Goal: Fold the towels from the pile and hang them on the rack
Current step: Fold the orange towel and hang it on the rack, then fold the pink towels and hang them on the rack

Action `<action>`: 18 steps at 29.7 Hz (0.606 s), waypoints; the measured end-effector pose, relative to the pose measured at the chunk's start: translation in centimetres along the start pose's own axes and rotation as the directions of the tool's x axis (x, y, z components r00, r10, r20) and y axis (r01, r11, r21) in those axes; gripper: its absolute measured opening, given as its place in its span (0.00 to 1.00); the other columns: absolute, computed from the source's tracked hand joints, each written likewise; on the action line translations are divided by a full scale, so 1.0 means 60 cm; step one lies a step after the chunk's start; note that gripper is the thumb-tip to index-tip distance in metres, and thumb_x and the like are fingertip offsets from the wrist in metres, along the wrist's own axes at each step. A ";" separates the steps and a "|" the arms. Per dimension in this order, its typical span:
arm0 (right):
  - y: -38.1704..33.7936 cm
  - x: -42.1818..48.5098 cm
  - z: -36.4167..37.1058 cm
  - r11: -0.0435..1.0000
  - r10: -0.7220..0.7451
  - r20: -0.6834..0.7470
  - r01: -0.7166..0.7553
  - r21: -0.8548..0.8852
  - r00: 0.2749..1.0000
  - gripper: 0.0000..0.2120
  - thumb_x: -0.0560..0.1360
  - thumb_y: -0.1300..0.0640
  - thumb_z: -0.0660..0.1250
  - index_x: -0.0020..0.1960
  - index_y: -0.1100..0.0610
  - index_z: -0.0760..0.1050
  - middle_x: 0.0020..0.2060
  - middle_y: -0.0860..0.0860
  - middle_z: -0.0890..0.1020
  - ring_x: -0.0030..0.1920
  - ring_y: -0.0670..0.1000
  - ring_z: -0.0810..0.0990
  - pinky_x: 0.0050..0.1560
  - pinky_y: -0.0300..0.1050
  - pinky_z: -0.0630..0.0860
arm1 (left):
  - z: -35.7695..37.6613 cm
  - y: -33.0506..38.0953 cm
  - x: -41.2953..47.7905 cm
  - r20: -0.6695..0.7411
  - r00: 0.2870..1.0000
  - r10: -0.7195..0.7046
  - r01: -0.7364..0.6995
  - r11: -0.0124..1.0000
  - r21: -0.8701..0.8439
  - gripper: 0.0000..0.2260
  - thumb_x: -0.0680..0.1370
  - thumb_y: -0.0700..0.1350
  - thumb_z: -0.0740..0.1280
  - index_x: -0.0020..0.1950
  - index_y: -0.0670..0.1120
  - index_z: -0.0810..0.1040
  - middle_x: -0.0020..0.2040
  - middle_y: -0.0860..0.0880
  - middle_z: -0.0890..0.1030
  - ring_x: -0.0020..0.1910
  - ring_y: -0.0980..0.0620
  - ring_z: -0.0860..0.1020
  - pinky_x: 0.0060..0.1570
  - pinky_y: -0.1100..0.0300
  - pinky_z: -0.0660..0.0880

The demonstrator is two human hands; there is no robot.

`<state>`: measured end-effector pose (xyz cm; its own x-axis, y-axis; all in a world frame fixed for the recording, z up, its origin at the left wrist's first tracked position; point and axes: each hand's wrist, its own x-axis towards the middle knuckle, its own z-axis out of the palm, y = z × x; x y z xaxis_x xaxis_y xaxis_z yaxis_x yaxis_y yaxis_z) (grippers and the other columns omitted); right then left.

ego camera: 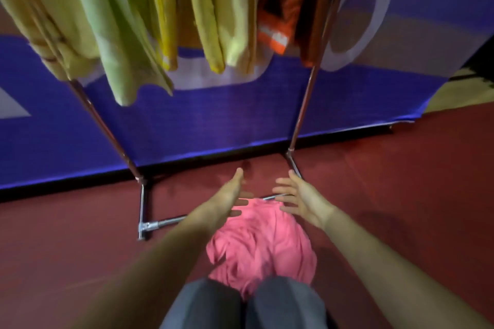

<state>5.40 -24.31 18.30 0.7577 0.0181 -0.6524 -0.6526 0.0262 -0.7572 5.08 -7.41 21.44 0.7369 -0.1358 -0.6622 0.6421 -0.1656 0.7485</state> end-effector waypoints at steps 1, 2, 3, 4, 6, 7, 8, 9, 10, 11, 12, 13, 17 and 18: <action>0.029 0.015 -0.008 0.998 0.057 0.000 -0.057 0.011 0.998 0.24 0.79 0.45 0.46 0.65 0.58 0.68 0.53 0.54 0.75 0.42 0.47 0.74 0.42 0.42 0.70 | -0.008 -0.027 0.016 0.016 0.999 -0.041 0.041 0.999 0.015 0.25 0.79 0.60 0.44 0.65 0.46 0.67 0.63 0.41 0.75 0.56 0.46 0.73 0.47 0.58 0.66; 0.039 0.011 -0.012 0.998 0.070 -0.015 -0.070 0.002 0.997 0.24 0.79 0.45 0.46 0.65 0.59 0.68 0.52 0.54 0.76 0.42 0.47 0.74 0.42 0.42 0.70 | -0.015 -0.037 0.016 0.024 0.998 -0.051 0.050 0.998 0.044 0.25 0.79 0.59 0.44 0.64 0.46 0.67 0.61 0.41 0.77 0.51 0.48 0.73 0.45 0.59 0.66; 0.042 0.018 -0.019 0.997 0.073 -0.027 -0.073 -0.005 0.997 0.25 0.79 0.45 0.46 0.65 0.59 0.68 0.49 0.53 0.77 0.41 0.47 0.74 0.41 0.42 0.70 | -0.024 -0.042 0.023 0.017 0.999 -0.045 0.044 0.998 0.046 0.24 0.79 0.59 0.44 0.62 0.46 0.68 0.55 0.43 0.79 0.46 0.49 0.74 0.42 0.60 0.66; 0.095 0.057 -0.029 0.985 0.174 -0.044 -0.174 0.003 0.984 0.25 0.79 0.45 0.47 0.65 0.60 0.68 0.45 0.51 0.77 0.41 0.47 0.74 0.41 0.41 0.69 | -0.024 -0.092 0.066 0.020 0.990 -0.136 0.136 0.990 0.024 0.23 0.79 0.59 0.44 0.60 0.47 0.69 0.49 0.45 0.80 0.42 0.50 0.74 0.40 0.61 0.66; 0.119 0.063 -0.039 0.979 0.203 -0.098 -0.205 -0.007 0.974 0.25 0.79 0.45 0.47 0.65 0.61 0.68 0.41 0.50 0.76 0.39 0.48 0.73 0.39 0.41 0.69 | -0.040 -0.109 0.075 0.018 0.990 -0.143 0.142 0.988 0.056 0.21 0.79 0.59 0.45 0.56 0.46 0.69 0.42 0.48 0.77 0.38 0.52 0.74 0.39 0.62 0.65; 0.150 0.084 -0.046 0.963 0.267 -0.124 -0.268 0.007 0.956 0.25 0.79 0.45 0.48 0.65 0.61 0.69 0.40 0.50 0.76 0.39 0.48 0.73 0.38 0.41 0.69 | -0.039 -0.137 0.097 0.034 0.981 -0.191 0.190 0.981 0.034 0.21 0.79 0.58 0.45 0.55 0.46 0.68 0.41 0.48 0.77 0.38 0.52 0.74 0.40 0.62 0.66; 0.160 0.094 -0.053 0.965 0.263 -0.152 -0.264 0.013 0.953 0.24 0.80 0.46 0.48 0.65 0.62 0.69 0.41 0.51 0.76 0.38 0.48 0.72 0.37 0.41 0.69 | -0.046 -0.148 0.104 0.025 0.985 -0.172 0.170 0.985 0.039 0.21 0.79 0.58 0.45 0.54 0.45 0.69 0.41 0.48 0.77 0.38 0.51 0.73 0.40 0.62 0.66; 0.184 0.109 -0.061 0.958 0.285 -0.173 -0.286 0.016 0.943 0.24 0.80 0.47 0.48 0.65 0.62 0.69 0.44 0.52 0.76 0.37 0.48 0.72 0.37 0.41 0.68 | -0.046 -0.170 0.121 0.032 0.978 -0.205 0.205 0.979 0.011 0.21 0.79 0.58 0.45 0.52 0.45 0.69 0.41 0.48 0.76 0.38 0.51 0.73 0.39 0.62 0.66; 0.197 0.116 -0.063 0.949 0.312 -0.185 -0.315 0.009 0.932 0.23 0.80 0.48 0.48 0.64 0.62 0.69 0.46 0.53 0.76 0.37 0.48 0.72 0.36 0.41 0.67 | -0.049 -0.186 0.133 0.020 0.972 -0.235 0.236 0.972 -0.002 0.21 0.79 0.58 0.45 0.50 0.46 0.70 0.40 0.47 0.76 0.37 0.51 0.73 0.38 0.62 0.65; 0.199 0.113 -0.063 0.949 0.309 -0.212 -0.314 0.009 0.927 0.21 0.80 0.49 0.48 0.63 0.60 0.70 0.47 0.54 0.76 0.36 0.47 0.71 0.36 0.41 0.67 | -0.048 -0.186 0.129 0.007 0.971 -0.240 0.240 0.971 0.013 0.21 0.79 0.58 0.45 0.47 0.46 0.71 0.40 0.47 0.76 0.37 0.51 0.73 0.38 0.62 0.65; 0.224 0.131 -0.067 0.943 0.327 -0.217 -0.333 0.010 0.920 0.18 0.80 0.49 0.49 0.59 0.58 0.71 0.45 0.54 0.76 0.36 0.47 0.71 0.35 0.41 0.67 | -0.047 -0.213 0.151 0.004 0.962 -0.274 0.274 0.961 -0.025 0.22 0.79 0.59 0.45 0.46 0.46 0.71 0.39 0.47 0.76 0.36 0.51 0.73 0.37 0.62 0.65; 0.243 0.143 -0.069 0.938 0.335 -0.240 -0.346 -0.006 0.911 0.15 0.80 0.50 0.51 0.55 0.56 0.72 0.42 0.53 0.76 0.35 0.47 0.71 0.36 0.41 0.67 | -0.047 -0.229 0.161 -0.021 0.955 -0.296 0.295 0.955 -0.024 0.22 0.79 0.59 0.45 0.46 0.46 0.71 0.39 0.47 0.76 0.36 0.50 0.73 0.37 0.62 0.66; 0.290 0.166 -0.052 0.919 0.380 -0.218 -0.394 -0.023 0.899 0.12 0.78 0.52 0.55 0.40 0.53 0.72 0.37 0.50 0.74 0.35 0.47 0.71 0.37 0.40 0.67 | -0.042 -0.283 0.193 -0.035 0.930 -0.365 0.364 0.930 -0.047 0.26 0.79 0.59 0.42 0.59 0.43 0.70 0.39 0.47 0.76 0.37 0.50 0.74 0.37 0.61 0.67; 0.316 0.175 -0.049 0.913 0.393 -0.200 -0.406 -0.029 0.898 0.13 0.78 0.52 0.55 0.38 0.52 0.72 0.36 0.49 0.73 0.35 0.47 0.70 0.36 0.39 0.66 | -0.037 -0.307 0.205 -0.023 0.917 -0.399 0.397 0.916 -0.065 0.28 0.79 0.59 0.42 0.62 0.42 0.70 0.39 0.47 0.76 0.37 0.50 0.74 0.37 0.61 0.67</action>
<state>0.97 -26.57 -3.02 0.4231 -0.1737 -0.8893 -0.9038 -0.0120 -0.4277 2.81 -3.88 -0.42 0.4244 -0.0360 -0.9048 0.8940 -0.1420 0.4250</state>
